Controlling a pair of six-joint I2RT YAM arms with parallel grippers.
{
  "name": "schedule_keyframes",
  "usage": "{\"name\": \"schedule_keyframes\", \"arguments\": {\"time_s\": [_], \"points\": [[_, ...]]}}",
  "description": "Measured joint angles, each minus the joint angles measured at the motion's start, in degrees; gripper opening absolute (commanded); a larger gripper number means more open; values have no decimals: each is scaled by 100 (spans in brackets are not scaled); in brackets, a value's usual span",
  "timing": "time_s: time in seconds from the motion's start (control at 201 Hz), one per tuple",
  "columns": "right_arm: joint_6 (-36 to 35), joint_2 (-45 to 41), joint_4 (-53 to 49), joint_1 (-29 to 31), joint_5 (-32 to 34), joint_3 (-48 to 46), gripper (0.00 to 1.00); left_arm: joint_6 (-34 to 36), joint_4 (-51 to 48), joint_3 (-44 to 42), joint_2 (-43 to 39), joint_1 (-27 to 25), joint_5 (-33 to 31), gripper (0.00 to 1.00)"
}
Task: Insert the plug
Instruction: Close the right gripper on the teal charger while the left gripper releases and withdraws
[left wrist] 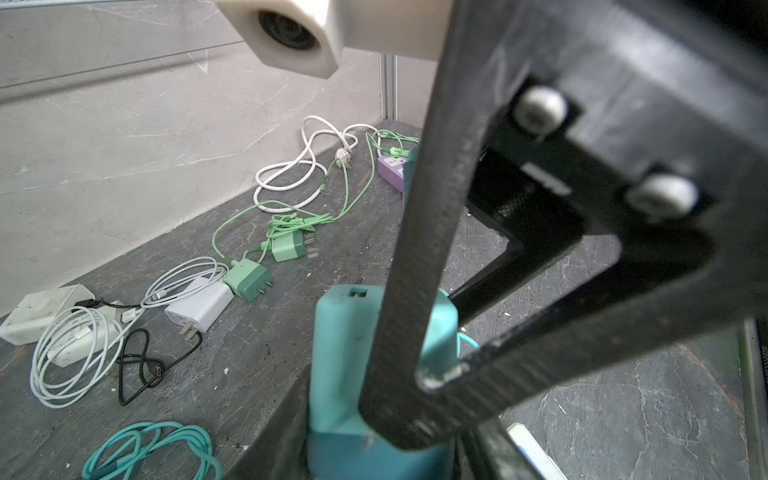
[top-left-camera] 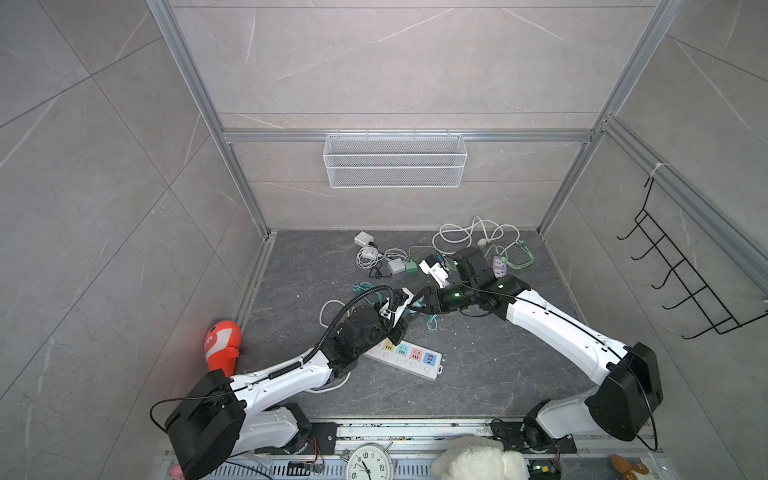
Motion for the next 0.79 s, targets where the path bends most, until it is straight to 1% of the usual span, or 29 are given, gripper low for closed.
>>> {"name": "schedule_keyframes", "arguments": {"time_s": [0.085, 0.169, 0.189, 0.229, 0.279, 0.299, 0.363, 0.503, 0.597, 0.692, 0.791], "points": [[-57, 48, -35, 7, 63, 15, 30, 22, -9, 0, 0, 0, -20, 20], [-190, 90, -90, 15, 96, 35, 23, 31, -74, -9, -22, 4, -31, 27], [-212, 98, -111, 17, 94, 44, 22, 26, -87, -13, -33, 4, -35, 30], [-271, 118, -151, 35, 98, 72, 19, 28, -111, -35, -66, 4, -46, 41], [-304, 142, -201, 63, 118, 120, 17, 44, -162, -57, -131, 4, -76, 60], [-321, 160, -223, 76, 122, 157, 17, 44, -203, -57, -164, 4, -98, 66], [-330, 229, -352, 120, 289, 310, 16, 107, -372, -57, -267, -2, -197, 75], [-466, 361, -706, 127, 835, 678, 15, 173, -1056, -9, -551, -2, -490, 80], [-632, 494, -922, 127, 1117, 1001, 15, 199, -1572, -7, -914, -2, -669, 83], [-870, 769, -1091, 127, 1239, 1436, 15, 186, -2098, -7, -1541, -2, -957, 84], [-1169, 1276, -1318, 127, 1274, 2120, 15, -50, -2778, 2, -2389, -24, -1598, 84]]}}
